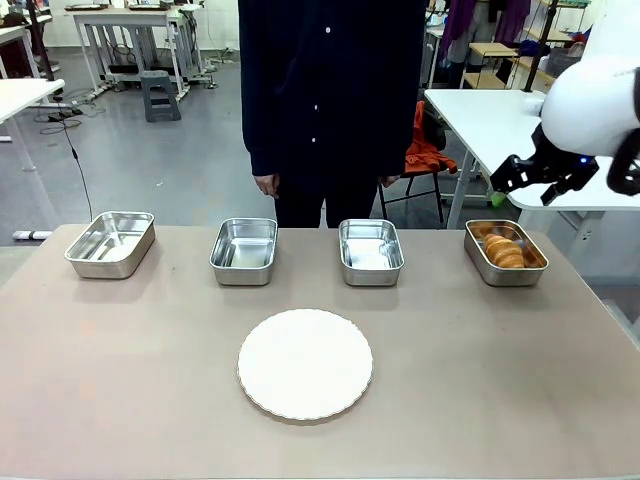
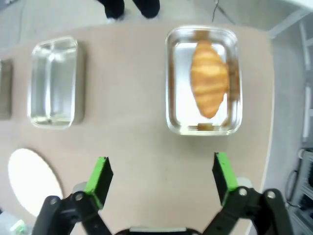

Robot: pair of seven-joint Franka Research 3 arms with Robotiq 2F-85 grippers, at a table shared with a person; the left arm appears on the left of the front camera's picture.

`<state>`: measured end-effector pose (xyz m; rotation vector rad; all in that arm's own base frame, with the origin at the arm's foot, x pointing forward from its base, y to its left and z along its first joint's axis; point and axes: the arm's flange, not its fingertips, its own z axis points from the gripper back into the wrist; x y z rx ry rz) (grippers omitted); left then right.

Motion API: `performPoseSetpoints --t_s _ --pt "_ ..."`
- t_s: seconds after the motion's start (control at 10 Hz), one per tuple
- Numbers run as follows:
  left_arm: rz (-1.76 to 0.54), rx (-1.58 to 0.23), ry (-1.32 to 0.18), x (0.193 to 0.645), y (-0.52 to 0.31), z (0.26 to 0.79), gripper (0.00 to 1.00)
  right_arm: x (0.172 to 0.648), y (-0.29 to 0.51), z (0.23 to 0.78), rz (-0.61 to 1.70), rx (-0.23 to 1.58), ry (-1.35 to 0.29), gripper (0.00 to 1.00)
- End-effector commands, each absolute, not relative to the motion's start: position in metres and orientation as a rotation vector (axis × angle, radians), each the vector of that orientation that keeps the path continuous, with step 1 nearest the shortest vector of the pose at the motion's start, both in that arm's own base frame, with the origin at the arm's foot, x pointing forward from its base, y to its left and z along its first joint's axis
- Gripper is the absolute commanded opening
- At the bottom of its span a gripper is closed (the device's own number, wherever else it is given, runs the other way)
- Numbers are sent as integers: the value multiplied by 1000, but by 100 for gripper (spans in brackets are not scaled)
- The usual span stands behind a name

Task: Place the bread in the container.
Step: Place the Butter Roll into the Airtight Container indicated by the human.

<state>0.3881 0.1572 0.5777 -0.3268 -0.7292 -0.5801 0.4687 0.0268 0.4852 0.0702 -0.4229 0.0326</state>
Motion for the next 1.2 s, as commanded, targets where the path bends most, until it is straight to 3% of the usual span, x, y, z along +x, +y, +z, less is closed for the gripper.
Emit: performPoseSetpoints --t_s 0.0,0.2,0.4,0.6,0.7,1.1 --pt "-571 -322 -726 388 157 578 100 405 43 486 37 70 -466 100" --pt "-571 -322 -726 388 157 578 100 360 55 481 95 87 -461 100" --pt "-571 -322 -726 388 157 578 100 343 63 471 137 89 -425 100" --pt "-571 -322 -726 388 157 578 100 348 66 459 175 111 -333 100" --pt "-571 -322 -726 388 157 578 100 360 68 486 143 80 -423 100" --pt "-571 -322 -726 388 157 578 100 360 68 486 143 80 -423 100"
